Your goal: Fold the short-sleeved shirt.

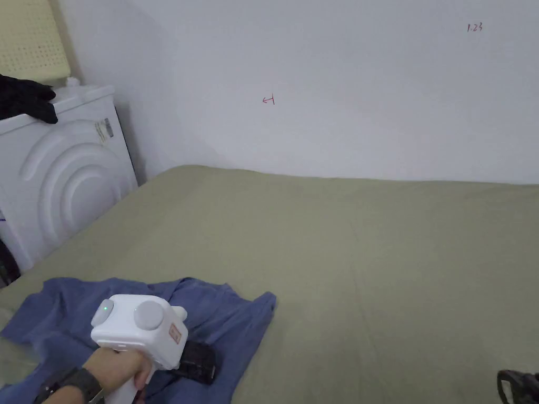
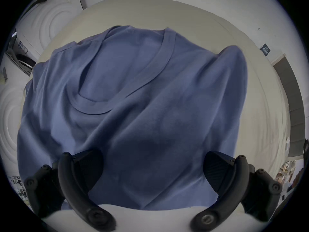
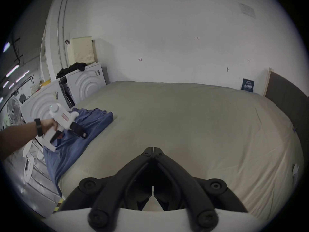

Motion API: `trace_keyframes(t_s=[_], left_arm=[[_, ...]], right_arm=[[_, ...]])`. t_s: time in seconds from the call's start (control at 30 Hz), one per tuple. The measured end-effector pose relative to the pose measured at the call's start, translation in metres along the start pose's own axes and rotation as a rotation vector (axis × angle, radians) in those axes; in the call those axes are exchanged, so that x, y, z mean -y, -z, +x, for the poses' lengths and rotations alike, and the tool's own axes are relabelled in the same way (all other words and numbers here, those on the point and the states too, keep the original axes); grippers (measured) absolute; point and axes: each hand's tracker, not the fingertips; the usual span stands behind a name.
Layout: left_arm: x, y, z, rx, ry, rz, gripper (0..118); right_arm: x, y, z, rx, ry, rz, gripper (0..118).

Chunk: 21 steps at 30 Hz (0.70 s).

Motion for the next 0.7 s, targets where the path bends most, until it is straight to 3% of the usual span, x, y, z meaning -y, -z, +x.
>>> trace_keyframes(t_s=[0.07, 0.1, 0.13, 0.17, 0.23, 0.33, 0.43, 0.57, 0.67, 0.7], left_arm=[[0.005, -0.003, 0.003, -0.011, 0.01, 0.019, 115], [0.002, -0.011, -0.001, -0.037, -0.042, 0.054, 101], [0.003, -0.018, -0.003, -0.004, -0.078, 0.094, 70], [0.003, -0.027, -0.004, 0.037, -0.094, 0.169, 7], [0.006, -0.036, -0.002, 0.002, -0.059, 0.228, 3], [0.004, -0.034, -0.001, 0.025, -0.059, 0.179, 3], [0.002, -0.048, 0.014, 0.026, -0.089, 0.234, 3], [-0.017, -0.069, 0.06, 0.005, -0.026, 0.362, 3], [-0.042, -0.081, 0.117, 0.142, 0.01, 0.419, 3], [-0.053, -0.084, 0.148, 0.185, 0.085, 0.423, 3]], right_arm=[[0.002, -0.003, 0.0, 0.002, -0.003, 0.002, 1], [0.004, -0.005, -0.001, 0.009, -0.014, 0.004, 1], [0.004, -0.008, -0.002, 0.011, -0.021, 0.005, 1], [0.006, -0.009, -0.003, 0.01, -0.029, 0.008, 1], [0.007, -0.013, -0.002, 0.0, -0.022, 0.016, 1], [0.007, -0.021, 0.0, -0.009, -0.011, 0.022, 1], [0.007, -0.032, 0.009, -0.01, 0.017, 0.038, 1], [0.008, -0.045, 0.027, 0.025, 0.049, 0.061, 1], [0.011, -0.062, 0.044, 0.076, 0.067, 0.087, 1], [0.012, -0.068, 0.051, 0.088, 0.078, 0.091, 1]])
